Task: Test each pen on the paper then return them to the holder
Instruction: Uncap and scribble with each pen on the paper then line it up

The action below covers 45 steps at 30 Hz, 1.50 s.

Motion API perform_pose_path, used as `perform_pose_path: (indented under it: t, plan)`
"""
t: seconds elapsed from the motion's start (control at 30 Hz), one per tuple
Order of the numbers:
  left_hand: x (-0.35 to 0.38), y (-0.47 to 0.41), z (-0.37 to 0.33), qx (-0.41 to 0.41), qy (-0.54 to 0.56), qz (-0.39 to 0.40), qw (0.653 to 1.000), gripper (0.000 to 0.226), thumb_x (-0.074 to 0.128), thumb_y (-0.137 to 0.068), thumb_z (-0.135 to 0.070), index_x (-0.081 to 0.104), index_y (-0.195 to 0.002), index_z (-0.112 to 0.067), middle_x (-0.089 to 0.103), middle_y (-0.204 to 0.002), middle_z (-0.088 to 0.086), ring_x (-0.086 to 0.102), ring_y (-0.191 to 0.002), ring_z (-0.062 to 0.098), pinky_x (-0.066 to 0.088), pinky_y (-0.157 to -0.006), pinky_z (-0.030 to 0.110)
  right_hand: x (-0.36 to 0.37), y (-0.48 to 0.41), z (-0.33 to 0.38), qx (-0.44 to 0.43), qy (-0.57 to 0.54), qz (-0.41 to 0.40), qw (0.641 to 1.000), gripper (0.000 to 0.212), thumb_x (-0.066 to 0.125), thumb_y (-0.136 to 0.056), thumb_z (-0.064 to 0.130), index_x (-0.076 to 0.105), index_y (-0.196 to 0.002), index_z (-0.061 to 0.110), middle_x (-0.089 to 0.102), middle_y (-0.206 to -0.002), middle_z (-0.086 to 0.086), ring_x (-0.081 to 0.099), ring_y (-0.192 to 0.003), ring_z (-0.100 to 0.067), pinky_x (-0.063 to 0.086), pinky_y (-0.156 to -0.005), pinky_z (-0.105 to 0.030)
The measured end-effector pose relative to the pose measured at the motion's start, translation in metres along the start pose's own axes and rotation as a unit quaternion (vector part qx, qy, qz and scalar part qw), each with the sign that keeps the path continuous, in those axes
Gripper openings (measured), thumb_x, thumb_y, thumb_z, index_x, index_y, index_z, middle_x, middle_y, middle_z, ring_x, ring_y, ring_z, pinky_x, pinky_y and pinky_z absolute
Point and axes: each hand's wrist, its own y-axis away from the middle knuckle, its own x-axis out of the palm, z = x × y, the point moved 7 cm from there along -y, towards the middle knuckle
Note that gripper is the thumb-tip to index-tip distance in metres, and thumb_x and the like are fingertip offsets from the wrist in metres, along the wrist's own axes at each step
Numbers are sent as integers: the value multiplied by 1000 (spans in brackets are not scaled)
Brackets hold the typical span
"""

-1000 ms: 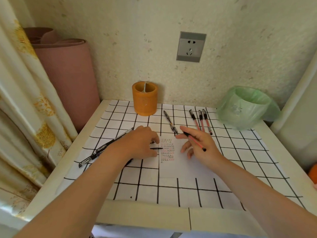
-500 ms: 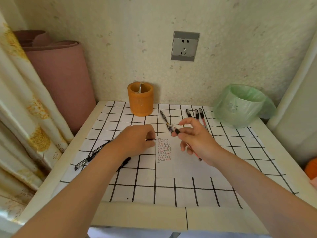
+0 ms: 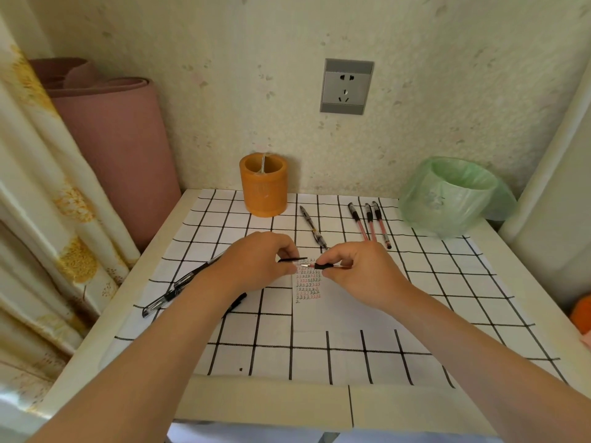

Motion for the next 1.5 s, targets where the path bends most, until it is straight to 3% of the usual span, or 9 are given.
perform_pose_path:
  t: [0.37, 0.57, 0.67, 0.93, 1.03, 1.13, 1.23, 1.33, 1.5]
  plan:
    - [13, 2, -14, -3, 118, 45, 992, 13, 77, -83, -35, 74, -95, -30, 70, -82, -13, 58, -67, -6, 41, -61, 11, 14, 5, 15, -87, 141, 57, 984, 30, 56, -93, 25, 57, -123, 28, 70, -96, 12, 57, -81, -8, 48, -78, -31]
    - [25, 3, -19, -53, 220, 90, 970, 19, 86, -73, -33, 78, -88, -24, 76, -84, -6, 70, -80, 7, 56, -79, 23, 23, 14, 26, -172, 305, 46, 936, 42, 45, -75, 67, 48, -67, 25, 43, -63, 11, 42, -66, -14, 34, -68, -31]
    - [29, 8, -28, -44, 248, 134, 959, 13, 80, -82, -28, 79, -88, -16, 75, -78, -4, 65, -69, 4, 52, -67, 13, 22, 13, 32, -181, 340, 11, 923, 61, 43, -66, 87, 44, -54, 28, 42, -51, 11, 40, -58, -11, 31, -64, -30]
    - [24, 12, -27, -59, 214, 159, 962, 27, 73, -85, -43, 77, -87, -16, 73, -71, -9, 68, -70, 3, 50, -85, 25, 12, 21, 43, -204, 277, -83, 935, 43, 61, -69, 58, 45, -50, 22, 40, -40, 7, 39, -42, -12, 29, -46, -24]
    - [23, 13, -32, -56, 219, 162, 961, 26, 72, -86, -37, 76, -87, -11, 72, -70, -2, 65, -67, 2, 45, -72, 21, 11, 21, 43, -196, 258, -68, 943, 36, 59, -71, 65, 48, -65, 31, 42, -47, 12, 41, -46, -7, 25, -46, -22]
    - [14, 11, -31, -53, 208, 134, 967, 13, 73, -85, -28, 76, -88, -16, 74, -74, -3, 64, -65, 3, 51, -69, 21, 12, 18, 36, -168, 238, -5, 957, 48, 57, -77, 73, 56, -100, 30, 60, -81, 14, 54, -74, -5, 42, -60, -25]
    - [-4, 4, -19, -67, 194, 27, 978, 5, 68, -89, -29, 72, -88, -28, 73, -83, -6, 63, -71, 8, 55, -75, 32, 9, 13, 25, -155, 164, 29, 974, 37, 63, -92, 35, 51, -124, 21, 57, -113, 5, 55, -101, -12, 47, -81, -28]
    - [-24, -1, -7, -83, 209, -90, 970, 9, 59, -97, -29, 66, -91, -32, 69, -88, -9, 64, -80, 10, 50, -70, 25, -3, 5, 12, -126, 150, 0, 981, 29, 57, -95, 12, 60, -124, 16, 52, -110, 3, 56, -92, -14, 47, -81, -27]
    - [-25, -9, 5, -102, 243, -166, 950, 21, 63, -95, -27, 59, -115, -29, 66, -100, -8, 65, -91, 13, 51, -73, 25, -17, -3, 3, -83, 195, -14, 977, 21, 60, -95, 23, 71, -113, 22, 52, -93, 9, 57, -83, -14, 45, -72, -29]
